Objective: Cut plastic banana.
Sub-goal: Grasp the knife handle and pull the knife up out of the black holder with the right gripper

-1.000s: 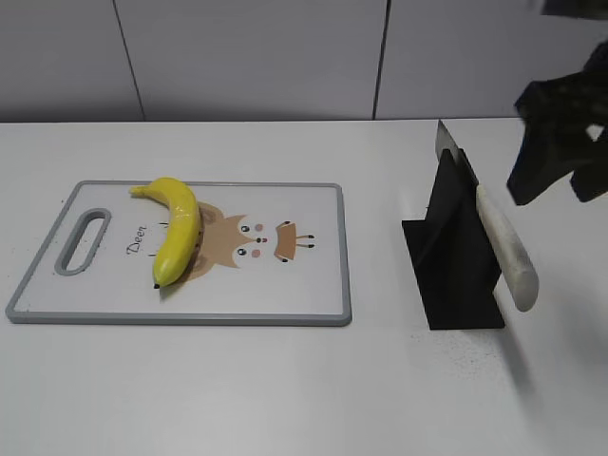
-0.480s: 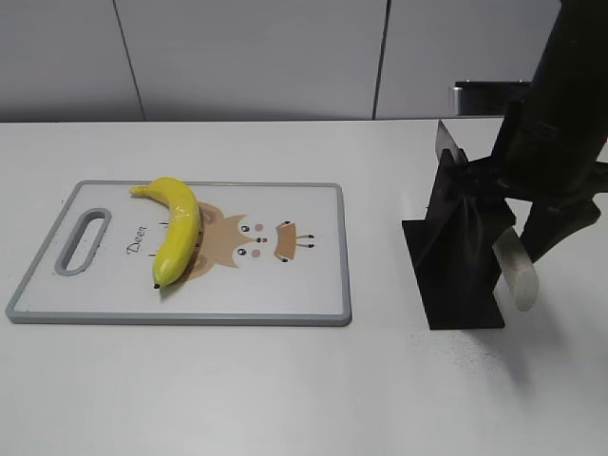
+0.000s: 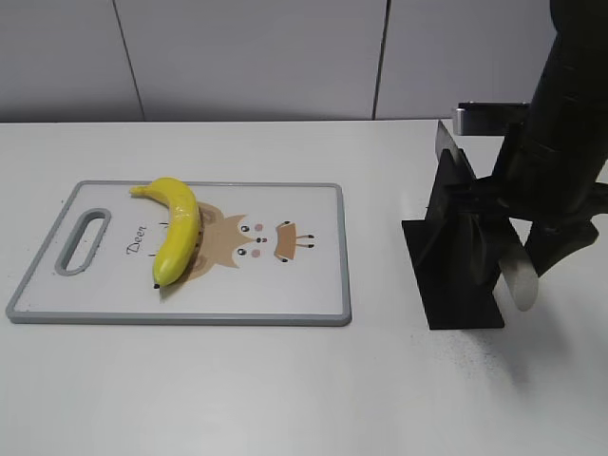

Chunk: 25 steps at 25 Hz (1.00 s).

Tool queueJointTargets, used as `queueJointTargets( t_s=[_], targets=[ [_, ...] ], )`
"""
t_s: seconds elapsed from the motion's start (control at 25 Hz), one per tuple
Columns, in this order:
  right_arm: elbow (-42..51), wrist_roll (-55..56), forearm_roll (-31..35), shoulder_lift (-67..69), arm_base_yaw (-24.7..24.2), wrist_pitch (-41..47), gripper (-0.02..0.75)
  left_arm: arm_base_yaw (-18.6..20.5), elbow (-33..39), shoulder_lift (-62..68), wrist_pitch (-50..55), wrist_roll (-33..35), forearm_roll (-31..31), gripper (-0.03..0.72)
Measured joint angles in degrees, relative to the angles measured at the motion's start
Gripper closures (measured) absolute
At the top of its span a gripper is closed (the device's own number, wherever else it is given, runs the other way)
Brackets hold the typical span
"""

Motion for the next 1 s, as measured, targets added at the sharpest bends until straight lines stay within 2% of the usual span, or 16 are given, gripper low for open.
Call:
queueJointTargets(
  t_s=[0.24,0.6,0.68,0.8,1.0],
  targets=[
    [0.0,0.7,1.8,0.0,0.0,0.0,0.4,0.0,0.0,0.0,0.0,0.0,0.0,0.104],
    [0.0,1.2,2.4,0.7,0.0,-0.2,0.414,0.0,0.0,0.0,0.0,0.0,0.0,0.104],
    [0.0,1.3,2.4,0.7,0.0,-0.2,0.44,0.0,0.0,0.0,0.0,0.0,0.0,0.104],
    [0.0,1.6,1.6,0.7,0.0,0.2,0.554,0.0,0.0,0.0,0.0,0.0,0.0,0.104],
    [0.2,2.7,1.4,0.7,0.0,0.3,0.556,0.0,0.0,0.0,0.0,0.0,0.0,0.104]
  ],
)
